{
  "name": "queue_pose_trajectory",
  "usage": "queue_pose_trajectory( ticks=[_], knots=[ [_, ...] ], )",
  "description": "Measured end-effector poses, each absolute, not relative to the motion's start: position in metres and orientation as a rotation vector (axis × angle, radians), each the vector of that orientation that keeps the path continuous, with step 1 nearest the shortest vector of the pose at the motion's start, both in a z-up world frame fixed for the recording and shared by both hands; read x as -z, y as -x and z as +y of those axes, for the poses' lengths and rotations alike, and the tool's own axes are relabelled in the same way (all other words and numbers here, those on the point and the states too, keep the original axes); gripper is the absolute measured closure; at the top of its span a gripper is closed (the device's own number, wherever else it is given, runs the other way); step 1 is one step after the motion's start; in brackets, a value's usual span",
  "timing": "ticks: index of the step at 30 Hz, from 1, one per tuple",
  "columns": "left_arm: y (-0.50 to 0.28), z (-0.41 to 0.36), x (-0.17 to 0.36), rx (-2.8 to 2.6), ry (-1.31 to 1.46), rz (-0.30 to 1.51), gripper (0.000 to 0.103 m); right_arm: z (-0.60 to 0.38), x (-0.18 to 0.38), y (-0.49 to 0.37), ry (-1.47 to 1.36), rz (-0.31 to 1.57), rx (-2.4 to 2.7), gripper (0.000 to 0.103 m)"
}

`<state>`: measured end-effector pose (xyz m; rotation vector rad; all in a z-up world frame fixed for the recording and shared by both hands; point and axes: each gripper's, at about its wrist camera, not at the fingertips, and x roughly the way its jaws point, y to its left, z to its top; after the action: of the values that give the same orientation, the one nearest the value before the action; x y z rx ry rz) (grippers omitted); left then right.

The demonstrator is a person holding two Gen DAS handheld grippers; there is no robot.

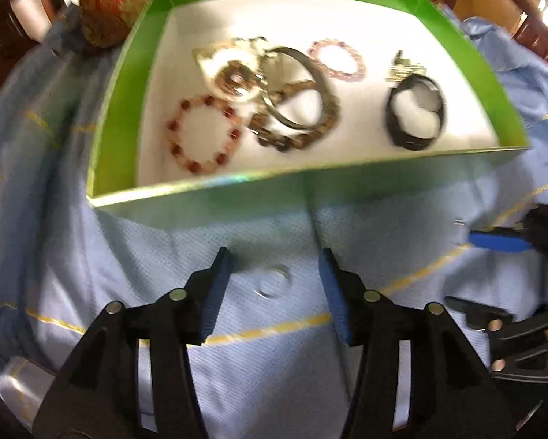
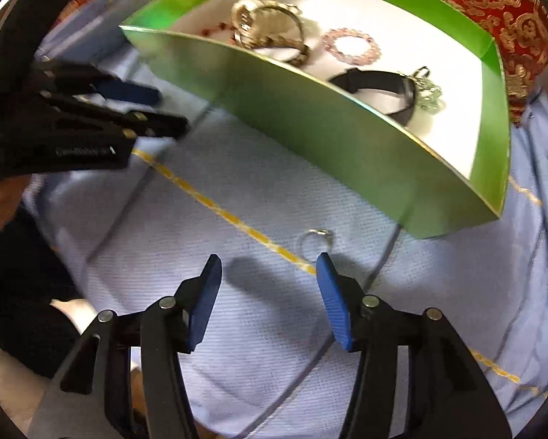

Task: Organize jewelry

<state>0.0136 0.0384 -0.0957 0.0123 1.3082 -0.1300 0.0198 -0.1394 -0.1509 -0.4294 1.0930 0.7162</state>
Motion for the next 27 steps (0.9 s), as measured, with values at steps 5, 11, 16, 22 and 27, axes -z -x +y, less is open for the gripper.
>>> queue_pose_trajectory(
  ticks=[5, 11, 16, 22, 27],
  knots=[
    [-0.013, 0.050, 0.089, 0.194, 0.151, 1.326, 0.053, -0.139, 0.145, -0.019, 0.448, 1.054, -0.645, 0.050],
    [-0.019, 0.060, 0.091, 0.123, 0.150, 1.323, 0.048, -0.138, 0.155, -0.029, 0.456, 1.056, -0.587, 0.049],
    [-0.011, 0.036, 0.095, 0.106, -0.046, 1.296, 0.066, -0.132, 0.157, -0.028, 0.466, 1.055, -0.593, 0.044],
    [-0.014, 0.050, 0.094, 0.089, 0.000, 1.299, 0.068, -0.130, 0.161, -0.016, 0.477, 1.051, -0.593, 0.042],
    [-0.007, 0.041, 0.095, 0.103, -0.129, 1.285, 0.065, -0.131, 0.161, -0.016, 0.477, 1.050, -0.592, 0.042]
  ],
)
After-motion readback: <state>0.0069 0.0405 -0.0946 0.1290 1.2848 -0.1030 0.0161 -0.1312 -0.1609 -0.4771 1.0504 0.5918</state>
